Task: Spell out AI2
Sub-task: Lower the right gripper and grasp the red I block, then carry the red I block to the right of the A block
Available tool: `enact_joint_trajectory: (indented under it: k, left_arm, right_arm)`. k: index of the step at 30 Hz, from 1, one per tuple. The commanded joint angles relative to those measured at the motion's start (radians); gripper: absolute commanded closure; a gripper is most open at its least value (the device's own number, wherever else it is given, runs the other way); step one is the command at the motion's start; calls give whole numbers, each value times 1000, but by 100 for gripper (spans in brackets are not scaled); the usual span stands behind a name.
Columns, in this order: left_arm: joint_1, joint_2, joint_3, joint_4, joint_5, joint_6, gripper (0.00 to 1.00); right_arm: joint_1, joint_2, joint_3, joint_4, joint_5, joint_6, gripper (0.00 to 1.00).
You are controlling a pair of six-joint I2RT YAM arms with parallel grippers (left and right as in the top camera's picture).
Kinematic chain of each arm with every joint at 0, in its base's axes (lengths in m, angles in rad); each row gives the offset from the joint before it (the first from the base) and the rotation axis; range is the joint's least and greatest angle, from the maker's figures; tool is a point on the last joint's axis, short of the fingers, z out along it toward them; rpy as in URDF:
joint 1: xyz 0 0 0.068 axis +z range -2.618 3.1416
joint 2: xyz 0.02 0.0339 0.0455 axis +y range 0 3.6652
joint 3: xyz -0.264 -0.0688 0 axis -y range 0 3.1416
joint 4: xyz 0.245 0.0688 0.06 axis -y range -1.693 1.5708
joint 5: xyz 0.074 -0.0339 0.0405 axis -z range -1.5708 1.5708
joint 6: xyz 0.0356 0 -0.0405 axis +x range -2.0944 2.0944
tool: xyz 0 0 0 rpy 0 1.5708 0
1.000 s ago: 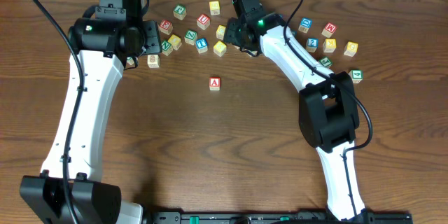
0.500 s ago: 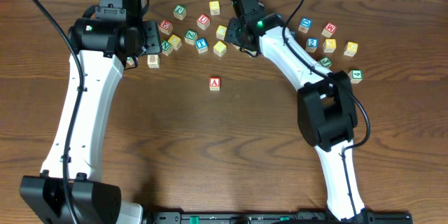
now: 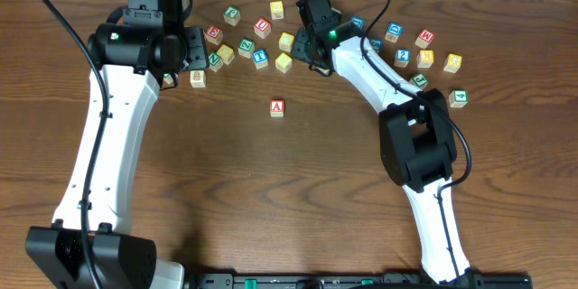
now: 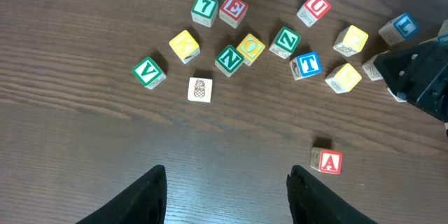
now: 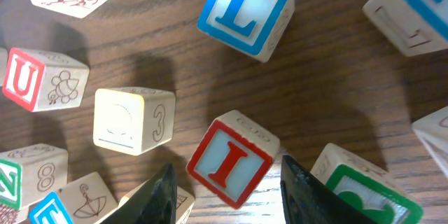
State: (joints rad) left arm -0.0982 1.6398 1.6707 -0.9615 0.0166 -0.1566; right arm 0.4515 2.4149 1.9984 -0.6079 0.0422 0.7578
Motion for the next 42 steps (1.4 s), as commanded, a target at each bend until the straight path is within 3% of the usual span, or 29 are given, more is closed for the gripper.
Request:
enact_joint_trajectory:
  k: [1, 14, 21, 42]
  left_arm:
    - [3, 0, -1, -2, -2, 10, 46]
    - [3, 0, -1, -2, -2, 10, 45]
    - [3, 0, -1, -2, -2, 10, 45]
    - [3, 1, -1, -2, -2, 10, 45]
  right_arm:
    - [8, 11, 7, 3, 58, -7, 58]
    - [8, 42, 7, 50, 45, -8, 56]
    - [8, 42, 7, 50, 42, -16, 62]
    - [7, -16, 10, -19, 26, -360, 73]
